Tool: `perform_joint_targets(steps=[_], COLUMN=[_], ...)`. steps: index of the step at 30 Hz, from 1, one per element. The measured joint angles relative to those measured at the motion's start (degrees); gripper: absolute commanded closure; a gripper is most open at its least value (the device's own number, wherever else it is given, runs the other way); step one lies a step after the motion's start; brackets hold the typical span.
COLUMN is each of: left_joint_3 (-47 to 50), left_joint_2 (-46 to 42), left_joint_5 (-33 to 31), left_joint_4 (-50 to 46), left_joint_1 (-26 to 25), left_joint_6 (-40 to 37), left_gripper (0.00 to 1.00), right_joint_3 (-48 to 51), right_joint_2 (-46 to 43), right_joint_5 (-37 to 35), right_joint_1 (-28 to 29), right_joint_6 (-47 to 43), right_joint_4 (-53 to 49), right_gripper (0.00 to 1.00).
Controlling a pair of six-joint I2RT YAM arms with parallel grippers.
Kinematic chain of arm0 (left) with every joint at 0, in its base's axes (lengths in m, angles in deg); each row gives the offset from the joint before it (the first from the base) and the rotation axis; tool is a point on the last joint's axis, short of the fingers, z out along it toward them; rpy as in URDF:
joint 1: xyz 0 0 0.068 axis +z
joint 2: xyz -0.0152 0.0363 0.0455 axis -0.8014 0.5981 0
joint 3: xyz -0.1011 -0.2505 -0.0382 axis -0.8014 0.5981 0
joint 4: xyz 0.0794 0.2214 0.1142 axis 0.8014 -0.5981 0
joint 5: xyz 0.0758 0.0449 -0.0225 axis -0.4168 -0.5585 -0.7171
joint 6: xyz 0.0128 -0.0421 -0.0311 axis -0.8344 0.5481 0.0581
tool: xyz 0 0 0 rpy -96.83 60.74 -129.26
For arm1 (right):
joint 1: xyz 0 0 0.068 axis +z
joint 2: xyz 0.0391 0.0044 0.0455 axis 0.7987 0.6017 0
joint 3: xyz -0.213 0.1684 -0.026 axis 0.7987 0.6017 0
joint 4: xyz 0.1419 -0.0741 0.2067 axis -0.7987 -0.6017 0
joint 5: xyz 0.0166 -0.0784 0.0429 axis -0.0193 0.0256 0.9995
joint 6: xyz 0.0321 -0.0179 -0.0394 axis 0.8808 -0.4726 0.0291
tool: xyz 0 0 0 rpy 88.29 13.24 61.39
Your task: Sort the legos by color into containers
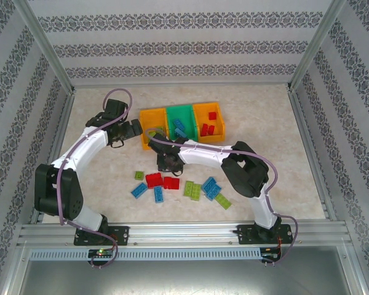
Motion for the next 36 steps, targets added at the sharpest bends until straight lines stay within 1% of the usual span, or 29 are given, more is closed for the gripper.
perform_joint_targets(steps=[5,12,15,18,19,21,23,24,25,26,27,32,36], left_joint_3=[2.05,7.58,10.25,12.94,13.68,14.58,15.17,15.39,15.52,15.54,15.56,16.35,17.57], left_joint_2=[-1.14,-4.55,-5.55,-6.14,-6.27,-6.56,-7.19,-7.65,-8.11,-8.48,-8.81,-9.51,-9.53], left_joint_5=[0.00,1.25,2.89,5.68,6.49,7.45,8.13,8.39,8.48,8.59,8.61,8.87,9.27], left_joint_4=[0.02,0.31,1.40,3.17,3.54,4.04,4.22,4.28,4.31,4.31,4.35,4.63,4.85], left_joint_1=[0.00,0.00,0.00,0.00,-0.04,-0.07,-0.11,-0.11,-0.13,-0.15,-0.15,-0.17,-0.94], left_joint_6=[-0.70,-1.75,-1.79,-1.95,-1.97,-2.23,-2.73,-3.04,-3.23,-3.34,-3.45,-3.45,-3.43], left_gripper=[0.01,0.00,0.00,0.00,0.01,0.00,0.00,0.00,0.00,0.00,0.00,0.00,0.00], right_joint_3=[0.09,-0.76,-3.78,-8.31,-10.05,-13.03,-15.30,-16.24,-17.20,-17.70,-17.90,-17.14,-10.93], right_joint_2=[-2.43,-9.53,-9.05,-6.80,-5.62,-3.19,-0.87,0.26,1.46,2.14,2.69,2.14,-3.26], right_joint_5=[-1.68,-5.14,-6.25,-6.82,-6.86,-6.78,-6.49,-6.34,-6.10,-6.01,-5.81,-5.07,-5.07], right_joint_1=[-2.34,-9.94,-13.09,-15.50,-16.15,-17.14,-17.90,-18.21,-18.53,-18.80,-18.91,-18.75,-17.66], right_joint_6=[-2.47,-7.87,-10.25,-12.04,-12.70,-13.55,-14.23,-14.47,-14.84,-14.67,-14.99,-16.13,-17.75], right_joint_4=[-1.07,-0.92,-0.76,-0.85,-0.79,-0.66,-0.68,-0.70,-0.81,-0.87,-0.87,-0.48,0.28], right_gripper=[0.69,0.68,0.67,0.63,0.61,0.52,0.46,0.42,0.33,0.28,0.24,0.21,0.18])
